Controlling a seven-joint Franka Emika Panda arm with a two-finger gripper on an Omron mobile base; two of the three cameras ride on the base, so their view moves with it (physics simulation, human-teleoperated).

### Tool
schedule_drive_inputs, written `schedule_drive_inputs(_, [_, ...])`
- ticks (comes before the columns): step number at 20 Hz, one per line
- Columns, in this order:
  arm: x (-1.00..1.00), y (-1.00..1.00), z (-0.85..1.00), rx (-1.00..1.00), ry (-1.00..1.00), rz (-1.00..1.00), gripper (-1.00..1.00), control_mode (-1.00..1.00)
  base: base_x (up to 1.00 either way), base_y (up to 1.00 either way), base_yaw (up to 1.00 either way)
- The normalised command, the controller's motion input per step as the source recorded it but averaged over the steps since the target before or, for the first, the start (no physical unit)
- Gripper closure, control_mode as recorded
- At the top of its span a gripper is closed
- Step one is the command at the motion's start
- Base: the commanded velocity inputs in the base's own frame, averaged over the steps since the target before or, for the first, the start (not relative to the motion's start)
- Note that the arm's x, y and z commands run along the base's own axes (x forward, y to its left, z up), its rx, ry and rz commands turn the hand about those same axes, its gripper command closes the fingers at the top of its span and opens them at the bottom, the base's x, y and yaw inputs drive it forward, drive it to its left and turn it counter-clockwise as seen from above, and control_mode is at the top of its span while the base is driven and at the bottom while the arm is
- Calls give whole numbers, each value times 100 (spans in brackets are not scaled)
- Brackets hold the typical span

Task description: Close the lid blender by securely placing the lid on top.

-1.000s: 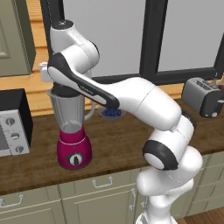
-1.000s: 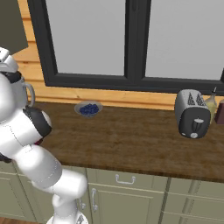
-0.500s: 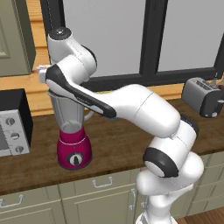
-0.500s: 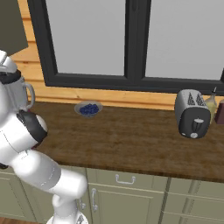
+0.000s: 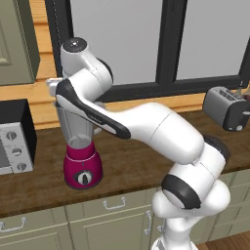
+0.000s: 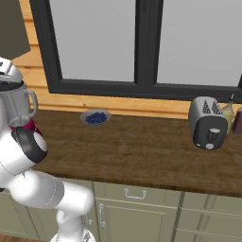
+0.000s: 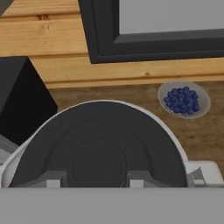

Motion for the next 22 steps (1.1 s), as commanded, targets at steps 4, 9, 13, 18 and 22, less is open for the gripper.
schedule_drive_inputs(4, [0,0,-36,0,5,0,100,-100,0,0,0])
schedule_drive_inputs(9, [0,0,-40,0,4,0,-100,-100,0,0,0])
schedule_drive_inputs(13, [0,0,-6,0,0,0,-100,-100,0,0,0])
schedule_drive_inputs(18, [0,-1,0,0,-3,0,-100,-100,0,0,0])
schedule_drive_inputs(22, [-4,-13,7,5,-13,2,-100,-100,0,0,0])
